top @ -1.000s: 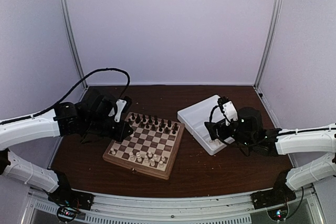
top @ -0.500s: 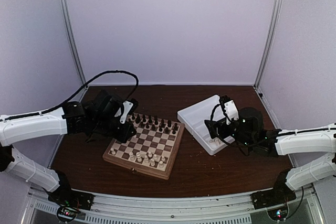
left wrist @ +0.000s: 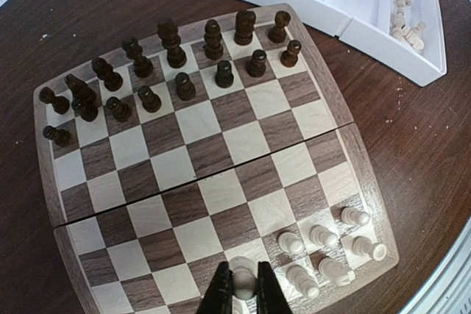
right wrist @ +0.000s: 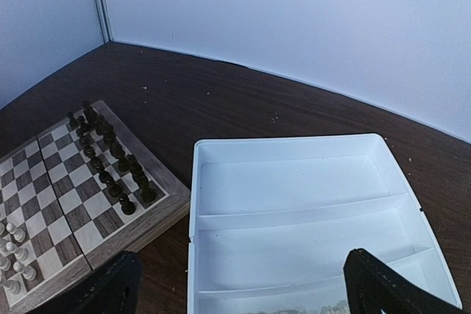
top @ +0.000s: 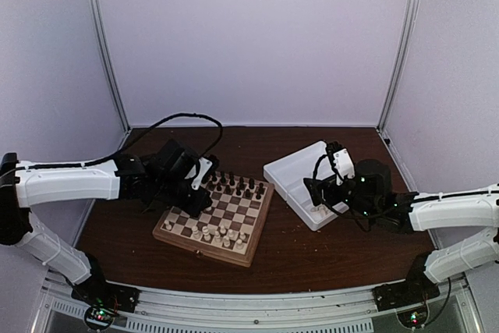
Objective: Set up the chess pieces on the board
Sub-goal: Place the chess piece on the chessboard.
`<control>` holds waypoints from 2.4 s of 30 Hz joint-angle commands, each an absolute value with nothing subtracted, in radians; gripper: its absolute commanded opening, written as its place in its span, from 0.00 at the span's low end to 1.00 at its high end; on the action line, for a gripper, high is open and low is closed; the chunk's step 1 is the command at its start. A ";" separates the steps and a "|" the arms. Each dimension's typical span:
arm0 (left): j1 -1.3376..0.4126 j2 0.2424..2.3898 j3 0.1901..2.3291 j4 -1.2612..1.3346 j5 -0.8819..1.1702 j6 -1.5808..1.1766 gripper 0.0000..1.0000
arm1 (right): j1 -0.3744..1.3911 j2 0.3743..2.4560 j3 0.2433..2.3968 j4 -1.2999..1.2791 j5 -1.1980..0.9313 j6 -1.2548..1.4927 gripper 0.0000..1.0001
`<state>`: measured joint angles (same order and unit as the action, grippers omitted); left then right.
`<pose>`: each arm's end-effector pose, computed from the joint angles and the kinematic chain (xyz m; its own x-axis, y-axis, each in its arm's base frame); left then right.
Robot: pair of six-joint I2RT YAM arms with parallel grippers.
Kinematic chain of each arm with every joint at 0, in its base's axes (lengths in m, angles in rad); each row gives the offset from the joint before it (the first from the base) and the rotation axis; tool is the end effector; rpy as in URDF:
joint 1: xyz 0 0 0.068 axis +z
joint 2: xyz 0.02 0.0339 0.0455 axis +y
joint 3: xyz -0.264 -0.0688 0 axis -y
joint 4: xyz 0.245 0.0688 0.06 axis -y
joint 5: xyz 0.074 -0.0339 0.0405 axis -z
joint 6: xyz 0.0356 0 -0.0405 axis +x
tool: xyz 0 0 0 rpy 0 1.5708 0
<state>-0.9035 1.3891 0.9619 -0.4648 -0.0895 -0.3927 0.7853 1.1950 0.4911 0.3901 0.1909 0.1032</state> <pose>0.1813 -0.2249 0.2411 -0.7311 0.3121 -0.6067 0.5064 0.8442 -0.1760 0.1832 0.1736 0.2126 -0.2755 -0.1324 -0.9521 -0.5411 0.8400 0.0397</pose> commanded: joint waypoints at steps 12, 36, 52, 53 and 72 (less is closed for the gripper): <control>-0.916 1.487 0.917 -0.319 -0.033 -0.424 0.00 | 0.782 1.169 0.492 0.401 0.187 0.093 1.00; -0.925 1.502 0.841 -0.279 -0.038 -0.457 0.00 | 0.782 1.189 0.497 0.399 0.187 0.087 1.00; -0.924 1.523 0.882 -0.319 -0.051 -0.453 0.02 | 0.781 1.188 0.500 0.396 0.187 0.086 1.00; -0.925 1.526 0.885 -0.320 -0.050 -0.453 0.02 | 0.782 1.189 0.501 0.395 0.186 0.086 1.00; -0.924 1.549 0.901 -0.343 -0.040 -0.445 0.08 | 0.782 1.193 0.503 0.394 0.184 0.087 1.00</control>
